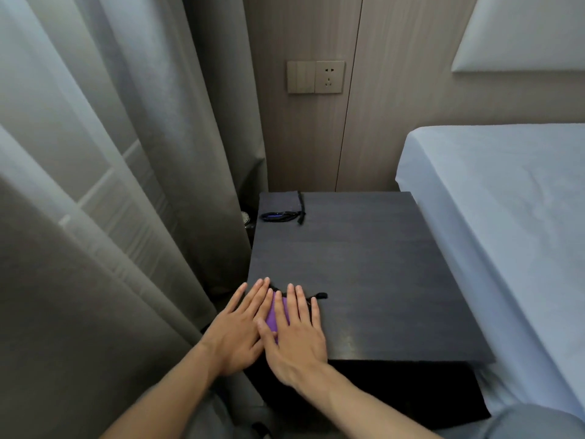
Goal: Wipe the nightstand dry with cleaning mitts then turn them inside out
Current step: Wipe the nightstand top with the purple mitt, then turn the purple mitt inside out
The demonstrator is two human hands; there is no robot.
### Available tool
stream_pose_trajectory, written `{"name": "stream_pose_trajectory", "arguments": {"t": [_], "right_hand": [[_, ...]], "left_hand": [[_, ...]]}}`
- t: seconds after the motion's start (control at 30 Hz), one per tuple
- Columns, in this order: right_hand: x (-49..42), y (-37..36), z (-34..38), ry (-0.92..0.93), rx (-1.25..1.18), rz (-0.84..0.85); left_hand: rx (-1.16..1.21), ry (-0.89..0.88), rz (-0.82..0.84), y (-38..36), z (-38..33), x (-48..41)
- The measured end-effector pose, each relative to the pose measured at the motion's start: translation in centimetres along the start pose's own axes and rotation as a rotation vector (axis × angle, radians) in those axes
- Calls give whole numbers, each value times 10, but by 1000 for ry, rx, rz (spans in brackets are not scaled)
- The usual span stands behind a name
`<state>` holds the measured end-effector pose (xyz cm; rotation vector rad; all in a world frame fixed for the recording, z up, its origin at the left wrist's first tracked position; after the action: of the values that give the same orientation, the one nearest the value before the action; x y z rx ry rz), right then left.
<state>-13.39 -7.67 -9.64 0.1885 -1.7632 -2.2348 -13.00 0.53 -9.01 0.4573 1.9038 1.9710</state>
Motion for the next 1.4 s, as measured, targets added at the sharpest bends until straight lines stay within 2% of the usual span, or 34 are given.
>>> {"name": "stream_pose_trajectory", "arguments": {"t": [0.1,0.23,0.37,0.5,0.7,0.83,0.97,1.07,1.2,1.33,1.4], "right_hand": [[-12,5,10,93,31,68],[-33,26,-1,157,15,-42],[-43,41,-11,169,-86,-66],[-58,65,-29,141,-219,-55],[-79,140,-61,154,-295,-147],[-91,210,-74,214,-289,-247],[-93,272,-74,329,-168,-306],[-89,312,-74,388,-132,-342],[-84,350,-77,429,-101,-424],[-83,374,-89,373,-174,-473],[-86,377,-92,349,-226,-460]], "left_hand": [[48,56,-6,-1,14,10],[172,195,-112,11,30,5],[434,328,-231,25,38,-12],[773,328,-303,50,45,-36],[935,322,-383,103,53,-77],[837,179,-536,163,41,-101],[821,86,-701,220,31,-116],[847,56,-724,245,25,-129],[720,-66,-768,279,7,-138],[654,0,-1002,318,15,-128],[619,28,-1065,335,18,-127]]}}
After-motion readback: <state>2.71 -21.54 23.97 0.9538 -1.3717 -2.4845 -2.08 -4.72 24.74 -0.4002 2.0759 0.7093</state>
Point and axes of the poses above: each hand's wrist, its own x-axis away from the middle knuckle, its own y-axis out of the back of the hand, z = x × y, the point moved 10 cm from there along -x, towards the middle knuckle, and after that the axes turned 4 degrees about x, right-handed, at the moved point
